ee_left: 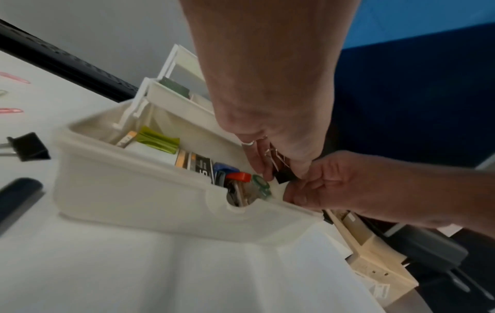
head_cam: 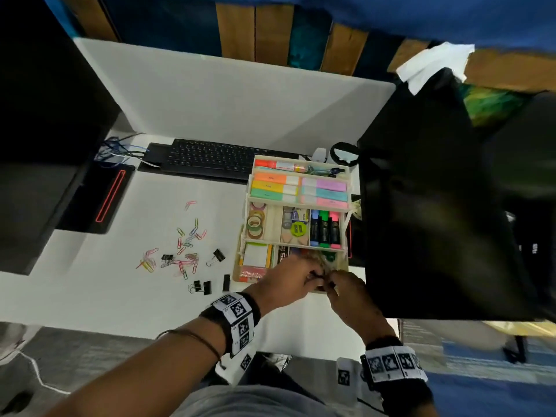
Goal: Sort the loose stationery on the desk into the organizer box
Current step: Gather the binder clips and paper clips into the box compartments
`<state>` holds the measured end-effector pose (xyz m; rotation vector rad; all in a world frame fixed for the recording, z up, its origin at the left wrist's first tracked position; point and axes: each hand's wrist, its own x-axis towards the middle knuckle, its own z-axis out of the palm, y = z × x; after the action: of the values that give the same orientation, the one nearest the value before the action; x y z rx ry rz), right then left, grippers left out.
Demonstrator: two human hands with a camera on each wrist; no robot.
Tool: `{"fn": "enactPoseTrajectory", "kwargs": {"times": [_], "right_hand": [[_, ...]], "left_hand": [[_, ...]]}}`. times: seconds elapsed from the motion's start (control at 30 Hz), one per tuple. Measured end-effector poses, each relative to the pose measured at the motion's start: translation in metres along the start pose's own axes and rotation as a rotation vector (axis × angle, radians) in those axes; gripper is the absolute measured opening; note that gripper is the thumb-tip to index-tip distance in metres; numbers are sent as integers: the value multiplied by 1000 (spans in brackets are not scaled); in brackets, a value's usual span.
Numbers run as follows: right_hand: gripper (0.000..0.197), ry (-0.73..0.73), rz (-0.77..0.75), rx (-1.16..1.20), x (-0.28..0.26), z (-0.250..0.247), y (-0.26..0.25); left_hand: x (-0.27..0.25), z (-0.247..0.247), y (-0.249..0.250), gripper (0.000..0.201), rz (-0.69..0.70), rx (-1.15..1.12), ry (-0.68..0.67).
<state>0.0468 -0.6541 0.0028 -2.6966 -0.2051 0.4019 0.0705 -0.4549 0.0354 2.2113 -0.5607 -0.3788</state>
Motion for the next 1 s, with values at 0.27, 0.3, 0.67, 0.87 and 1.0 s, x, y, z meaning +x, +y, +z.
{"fn": "enactPoseTrajectory", "kwargs": {"times": [0.27,0.3,0.67,0.87,1.0], "right_hand": [[17,-56,17,7,-10,2,3],[16,-56,12,35,-9,1,3],[11,-29,-304,96,19,-19,-95],[21,-191,-507,57,54,21,-195],[42,-267,-468,-96,89,50,-241]], "left_hand": [[2,30,-13,20,-4,206,-95],[0,30,-15,21,7,210,-99],[-89,-67,-74,15,-43,78,180],[-157,-131,-164,23,-444,210,348],[-178,-152,-212,37,-697,211,313]]}}
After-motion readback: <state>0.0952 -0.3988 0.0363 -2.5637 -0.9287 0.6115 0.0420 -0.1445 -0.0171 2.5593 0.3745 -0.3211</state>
